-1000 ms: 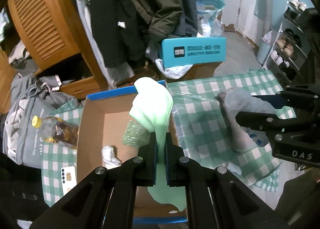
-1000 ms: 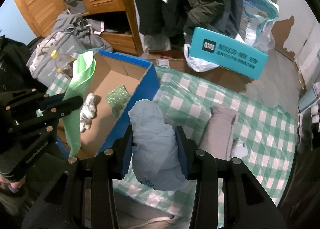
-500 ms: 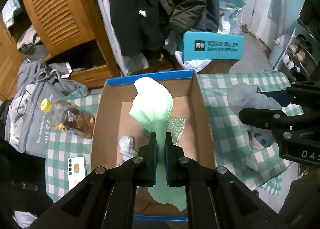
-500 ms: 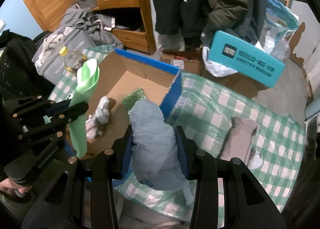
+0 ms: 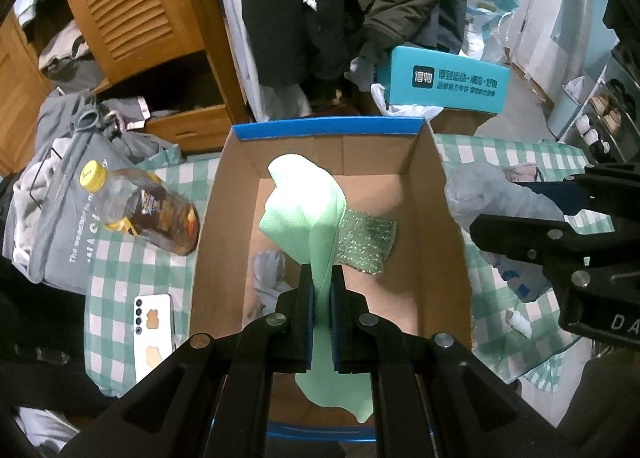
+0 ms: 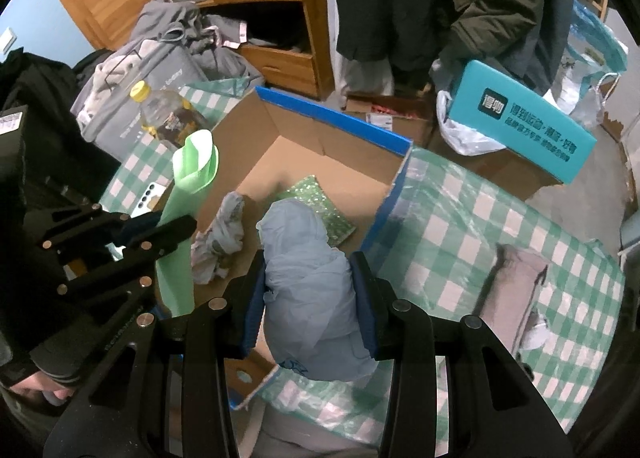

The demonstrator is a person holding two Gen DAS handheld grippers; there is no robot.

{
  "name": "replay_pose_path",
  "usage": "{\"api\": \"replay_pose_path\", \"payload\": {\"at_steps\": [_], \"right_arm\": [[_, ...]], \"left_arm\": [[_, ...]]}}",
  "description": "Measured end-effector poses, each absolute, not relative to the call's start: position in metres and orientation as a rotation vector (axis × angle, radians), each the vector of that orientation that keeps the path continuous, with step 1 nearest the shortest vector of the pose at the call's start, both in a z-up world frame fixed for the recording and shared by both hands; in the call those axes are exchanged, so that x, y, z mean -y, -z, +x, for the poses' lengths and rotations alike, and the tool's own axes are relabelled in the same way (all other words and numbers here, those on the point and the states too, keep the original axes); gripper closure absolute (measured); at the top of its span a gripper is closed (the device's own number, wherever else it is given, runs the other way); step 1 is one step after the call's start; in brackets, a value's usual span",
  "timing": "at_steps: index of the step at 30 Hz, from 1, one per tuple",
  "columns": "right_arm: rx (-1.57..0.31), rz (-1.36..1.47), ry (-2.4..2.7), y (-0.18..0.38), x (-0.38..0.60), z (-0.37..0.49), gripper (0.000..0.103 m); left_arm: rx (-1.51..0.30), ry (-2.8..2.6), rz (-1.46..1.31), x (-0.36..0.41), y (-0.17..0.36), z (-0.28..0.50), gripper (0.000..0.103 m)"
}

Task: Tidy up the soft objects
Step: 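Open the right tool over the box while the left tool releases the green cloth, then withdraw both open tools from the box back over the table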

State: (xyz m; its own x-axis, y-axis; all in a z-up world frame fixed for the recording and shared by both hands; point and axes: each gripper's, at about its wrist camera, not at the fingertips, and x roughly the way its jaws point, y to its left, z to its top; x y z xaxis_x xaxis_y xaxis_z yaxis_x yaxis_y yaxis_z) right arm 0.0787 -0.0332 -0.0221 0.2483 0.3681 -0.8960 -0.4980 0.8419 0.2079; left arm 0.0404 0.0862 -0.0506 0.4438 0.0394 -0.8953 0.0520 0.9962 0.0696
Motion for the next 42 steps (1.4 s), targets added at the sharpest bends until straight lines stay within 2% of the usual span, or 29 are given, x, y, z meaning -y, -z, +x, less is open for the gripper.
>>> {"api": "replay_pose_path", "payload": {"at_steps": [16,19,21,24,26,28,38,42], "right_arm": [[-1.24,-0.134,-0.616,0.046,0.003,0.086,0.061],[-1.241,-0.138,-0.614,0.048,0.001,0.087,0.06],[-1.239,-0.135,-0.612,0.049,0.0,0.088,0.059],[-1.236,-0.135,-0.608,0.048,0.0,0.09,0.056],[-1.23,-0.132,-0.603,0.047,0.001,0.09,0.052],[-1.224,-0.122,-0.602,0.045,0.003,0.092,0.042],[-1.208,-0.121,-0.57,0.039,0.015,0.093,0.041],[-1.202,-0.134,-0.556,0.037,0.019,0.09,0.041]], "left_arm": [[-1.175,-0.029,0.064,-0.102,0.073,0.047,0.094],[-1.18,-0.036,0.062,-0.104,0.075,0.048,0.082],[-1.174,-0.039,0.066,-0.104,0.075,0.049,0.065],[-1.161,-0.054,0.086,-0.104,0.073,0.049,0.05],[-1.158,-0.061,0.089,-0.105,0.072,0.049,0.048],[-1.159,-0.066,0.092,-0.106,0.072,0.049,0.048],[-1.15,-0.068,0.11,-0.102,0.069,0.048,0.042],[-1.143,-0.063,0.119,-0.098,0.068,0.048,0.036]]}}
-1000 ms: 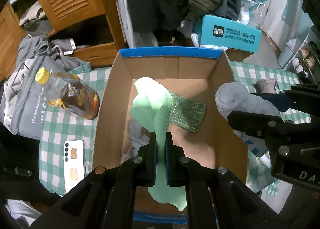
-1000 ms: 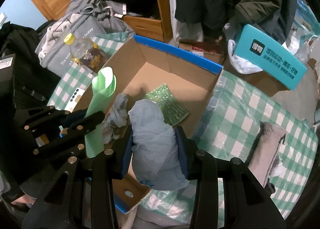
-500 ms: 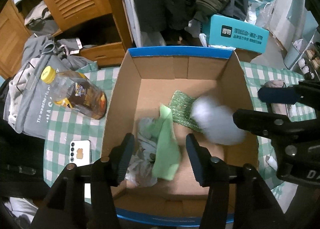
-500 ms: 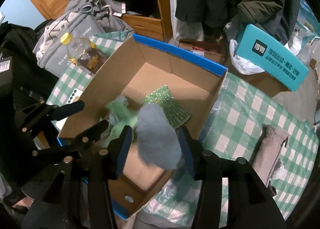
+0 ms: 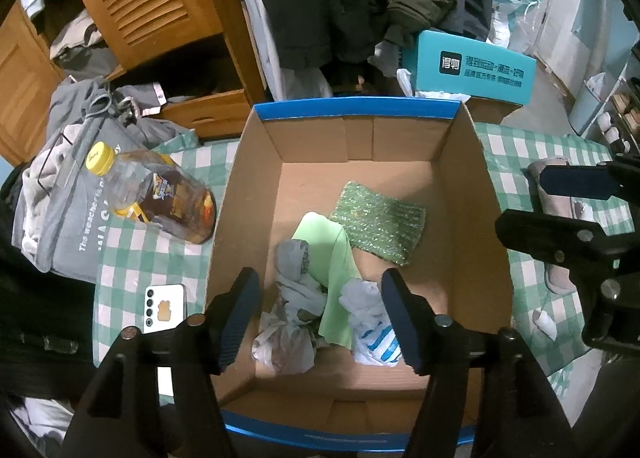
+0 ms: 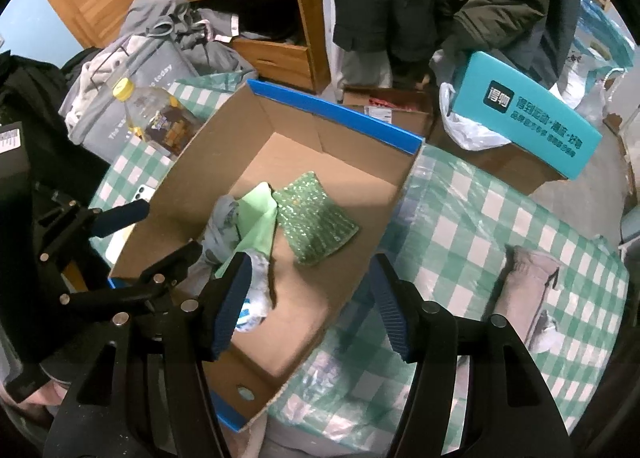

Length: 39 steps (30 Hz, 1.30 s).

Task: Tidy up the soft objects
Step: 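Withdraw both open tools from the box back over the table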

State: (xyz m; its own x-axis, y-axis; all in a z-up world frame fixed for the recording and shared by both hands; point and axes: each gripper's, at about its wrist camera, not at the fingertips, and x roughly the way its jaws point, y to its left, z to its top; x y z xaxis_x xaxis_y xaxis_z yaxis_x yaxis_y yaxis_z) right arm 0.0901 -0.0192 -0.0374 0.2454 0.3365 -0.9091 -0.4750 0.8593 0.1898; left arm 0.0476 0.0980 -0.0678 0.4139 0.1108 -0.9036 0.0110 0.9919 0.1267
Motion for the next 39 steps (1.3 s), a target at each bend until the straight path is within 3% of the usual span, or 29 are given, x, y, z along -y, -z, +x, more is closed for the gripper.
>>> {"api": "replay_pose_path", "payload": {"at_steps": [24,39], "right_arm": [[-1.203,-0.148,-0.466,0.043,0.091,0.072,0.04],[-1.218,-0.096,-0.413,0.052,0.146,0.066,0.04]], "left_arm": [[-1.126,0.006,0.188,-0.046,0.058,0.045,0.023],[-1.125,0.048,0.27,-0.002,0.056,0.045,0.022]]}}
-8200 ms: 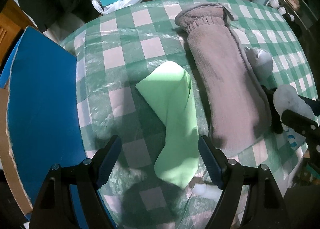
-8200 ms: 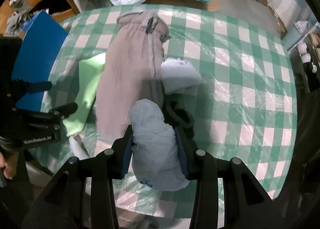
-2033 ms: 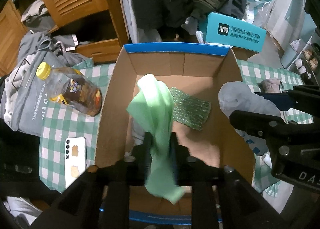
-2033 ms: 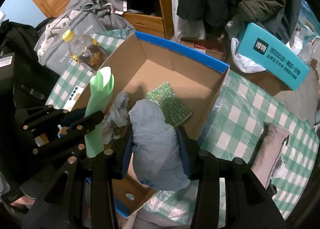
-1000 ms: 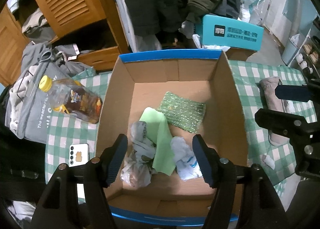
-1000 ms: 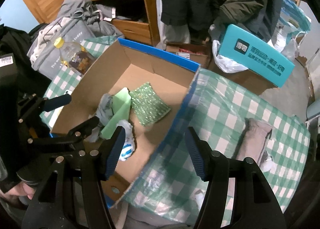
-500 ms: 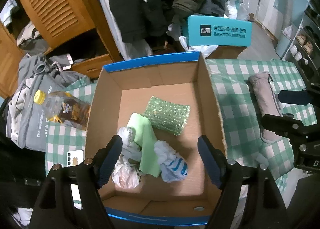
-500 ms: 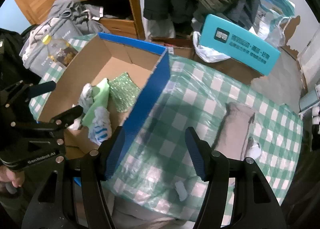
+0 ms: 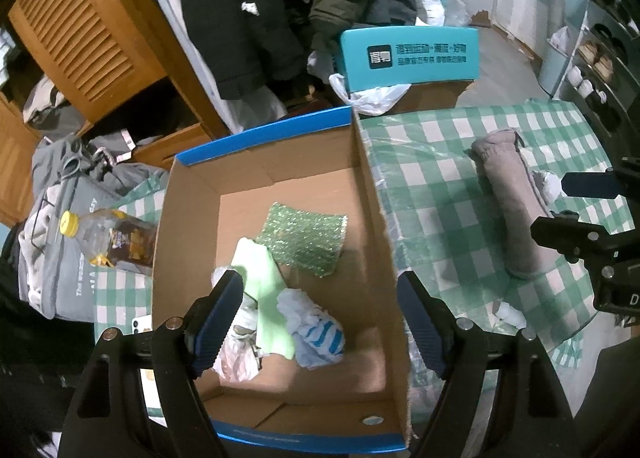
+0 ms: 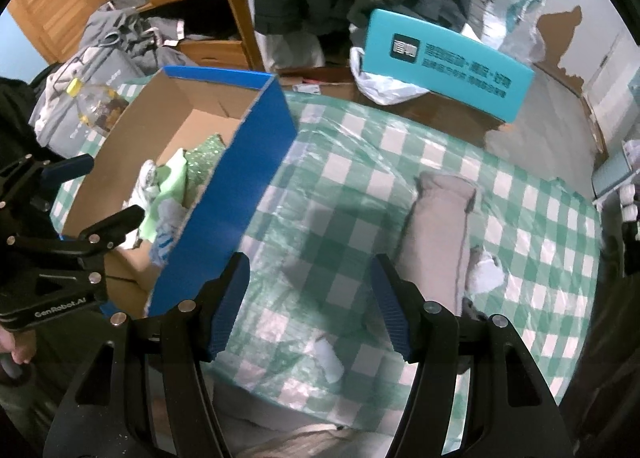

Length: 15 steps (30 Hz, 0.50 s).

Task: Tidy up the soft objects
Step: 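Withdraw both open tools from the box back over the table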

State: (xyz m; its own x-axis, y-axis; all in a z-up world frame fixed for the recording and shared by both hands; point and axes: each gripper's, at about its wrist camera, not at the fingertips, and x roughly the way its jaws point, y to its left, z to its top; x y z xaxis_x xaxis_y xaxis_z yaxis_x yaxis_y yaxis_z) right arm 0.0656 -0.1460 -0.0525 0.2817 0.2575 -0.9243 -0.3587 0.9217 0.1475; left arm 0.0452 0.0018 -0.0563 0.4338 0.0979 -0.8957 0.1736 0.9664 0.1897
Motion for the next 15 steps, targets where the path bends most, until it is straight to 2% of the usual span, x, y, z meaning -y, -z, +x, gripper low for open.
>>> {"api": "replay_pose_path", "payload": {"at_steps": [15], "right_arm": [[-1.214,-0.036,-0.347,0.058,0.2,0.062,0.039]], "left_arm": [[-1.153,0.124,0.302,0.049,0.061,0.043,0.022]]}}
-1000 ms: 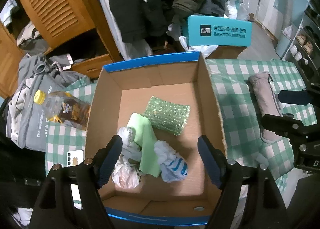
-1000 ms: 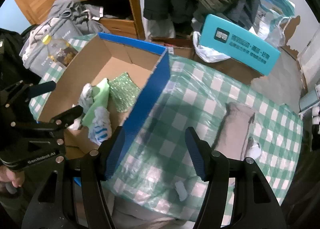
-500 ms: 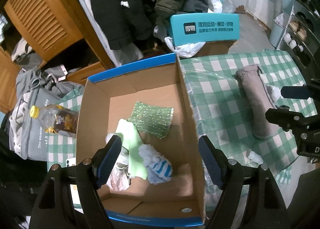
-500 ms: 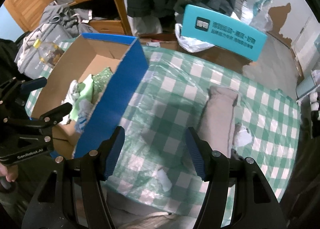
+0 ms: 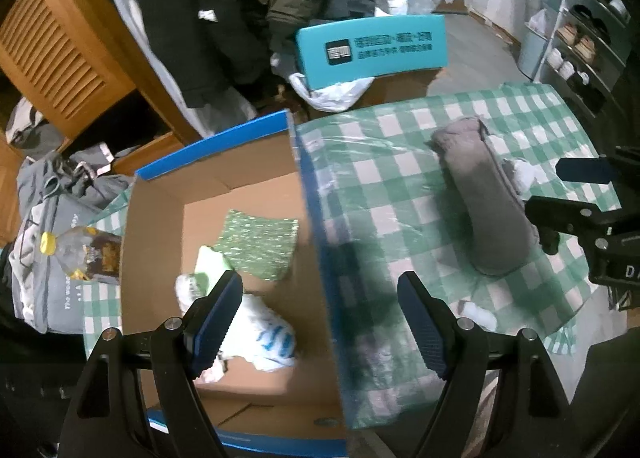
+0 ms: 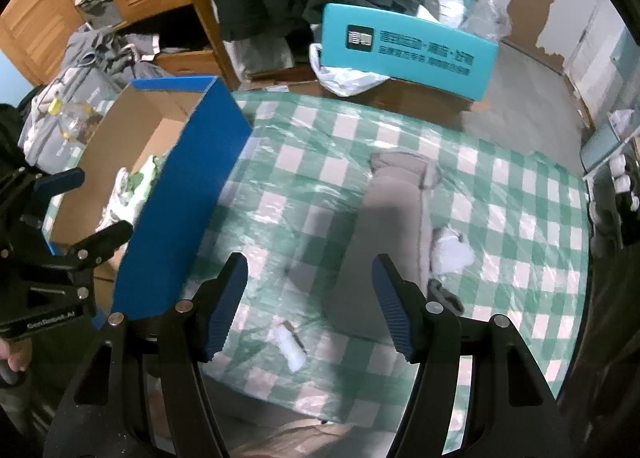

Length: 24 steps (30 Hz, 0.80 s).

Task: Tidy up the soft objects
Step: 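Withdraw both open tools from the box back over the table, then lower the right tool onto the black sock and close on it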

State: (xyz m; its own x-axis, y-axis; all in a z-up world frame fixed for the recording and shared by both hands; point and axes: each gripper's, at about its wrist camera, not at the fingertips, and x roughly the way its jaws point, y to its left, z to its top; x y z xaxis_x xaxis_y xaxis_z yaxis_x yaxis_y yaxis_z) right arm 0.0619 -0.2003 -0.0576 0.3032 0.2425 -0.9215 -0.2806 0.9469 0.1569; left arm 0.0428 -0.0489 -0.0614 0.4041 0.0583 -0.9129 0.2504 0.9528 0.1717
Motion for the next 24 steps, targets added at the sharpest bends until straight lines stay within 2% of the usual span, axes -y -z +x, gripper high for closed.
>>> {"api": "replay_pose_path", "payload": {"at_steps": [16,24], "right_arm": [[-1.245,0.022,-0.236,0.081,0.269,0.054,0.038],[-1.292,0.049,-0.169,0.111,0.302,0.052,0.039]], "left_arm": [[-1.249,0.193,0.298,0.1,0.092,0.042,0.022],[-1.294,0.184,0.297,0.115,0.113,0.052,0.022]]}}
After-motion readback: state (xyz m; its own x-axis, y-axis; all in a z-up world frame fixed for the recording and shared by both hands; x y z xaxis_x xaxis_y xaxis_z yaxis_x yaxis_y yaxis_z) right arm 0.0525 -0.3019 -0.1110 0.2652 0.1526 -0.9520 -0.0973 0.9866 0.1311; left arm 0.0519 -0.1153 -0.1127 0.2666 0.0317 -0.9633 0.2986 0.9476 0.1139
